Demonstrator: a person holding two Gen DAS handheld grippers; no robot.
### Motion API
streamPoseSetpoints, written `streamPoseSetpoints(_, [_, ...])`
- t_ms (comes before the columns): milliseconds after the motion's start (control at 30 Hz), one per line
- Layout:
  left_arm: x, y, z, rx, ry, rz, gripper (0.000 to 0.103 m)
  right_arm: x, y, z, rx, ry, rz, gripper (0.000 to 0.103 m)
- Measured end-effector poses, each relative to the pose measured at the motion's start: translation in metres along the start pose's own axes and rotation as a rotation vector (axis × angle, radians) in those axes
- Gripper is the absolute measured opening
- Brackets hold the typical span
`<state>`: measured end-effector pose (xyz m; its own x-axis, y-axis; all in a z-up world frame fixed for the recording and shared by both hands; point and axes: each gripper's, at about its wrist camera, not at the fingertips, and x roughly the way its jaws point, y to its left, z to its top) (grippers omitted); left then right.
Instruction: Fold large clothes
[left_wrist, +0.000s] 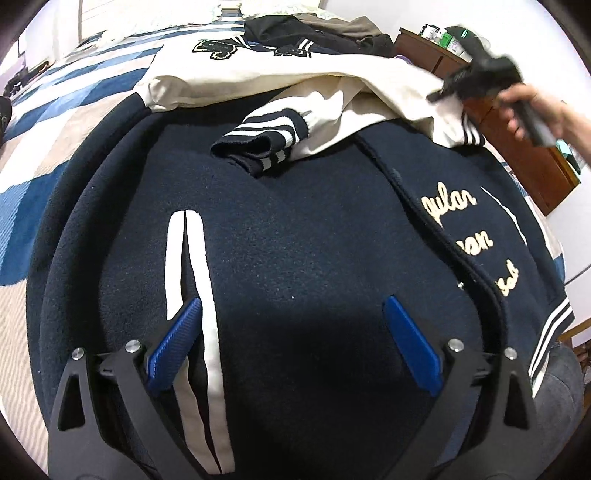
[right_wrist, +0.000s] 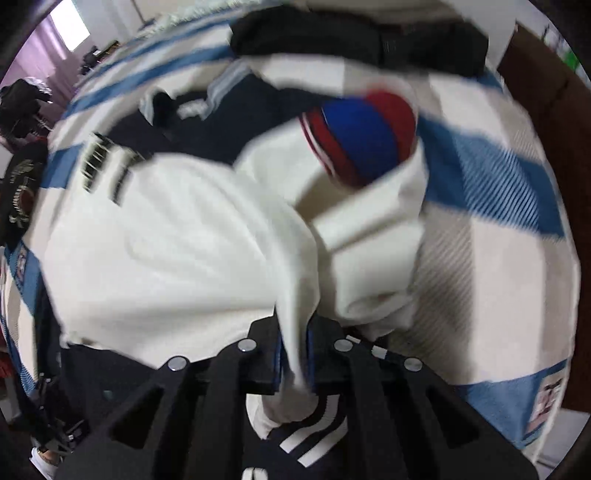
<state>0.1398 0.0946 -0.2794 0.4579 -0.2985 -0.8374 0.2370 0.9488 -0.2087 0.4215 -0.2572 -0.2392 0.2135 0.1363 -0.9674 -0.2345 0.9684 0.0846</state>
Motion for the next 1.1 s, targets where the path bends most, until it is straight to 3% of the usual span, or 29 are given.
streamPoseSetpoints(100, [0.0,0.0,0.0,0.009,0.007,0.004,0.095,0.019,-0.002,-0.009,0.05,-0.017,0.007,0.016])
streamPoseSetpoints(200, [0.0,0.001,0.0,0.001,0.004,-0.007,0.096,0.009,0.003,-0.01,0.043,-0.019,0.018,0.027])
streamPoseSetpoints(233, [-0.001,0.001,0.0,0.002,0.004,-0.008,0.096,0.002,0.005,-0.011,0.023,-0.014,0.012,0.049])
streamPoseSetpoints(267, [-0.001,0.001,-0.001,0.001,0.002,-0.01,0.096,-0.007,0.008,-0.011,-0.002,-0.015,0.017,0.089])
streamPoseSetpoints(300, [-0.002,0.001,0.0,-0.001,0.001,-0.013,0.096,-0.023,0.014,-0.013,-0.038,-0.026,0.057,0.1])
streamPoseSetpoints(467, [-0.011,0.002,0.003,-0.007,-0.008,-0.027,0.096,-0.089,0.015,-0.03,-0.039,-0.122,0.151,0.098])
streamPoseSetpoints(600, [-0.026,0.001,0.004,0.027,-0.025,0.008,0.096,-0.11,0.011,-0.061,-0.004,-0.159,0.243,0.098])
streamPoseSetpoints(733, [-0.031,0.009,-0.003,0.042,-0.007,0.113,0.096,-0.091,0.007,-0.096,0.001,-0.152,0.309,0.098])
streamPoseSetpoints(900, [-0.025,0.03,-0.007,0.008,0.05,0.08,0.096,-0.046,-0.007,-0.124,0.048,-0.157,0.291,0.098])
streamPoseSetpoints(1100, [-0.015,0.033,-0.012,0.042,0.086,0.066,0.096,-0.005,-0.032,-0.128,0.132,-0.172,0.219,0.098])
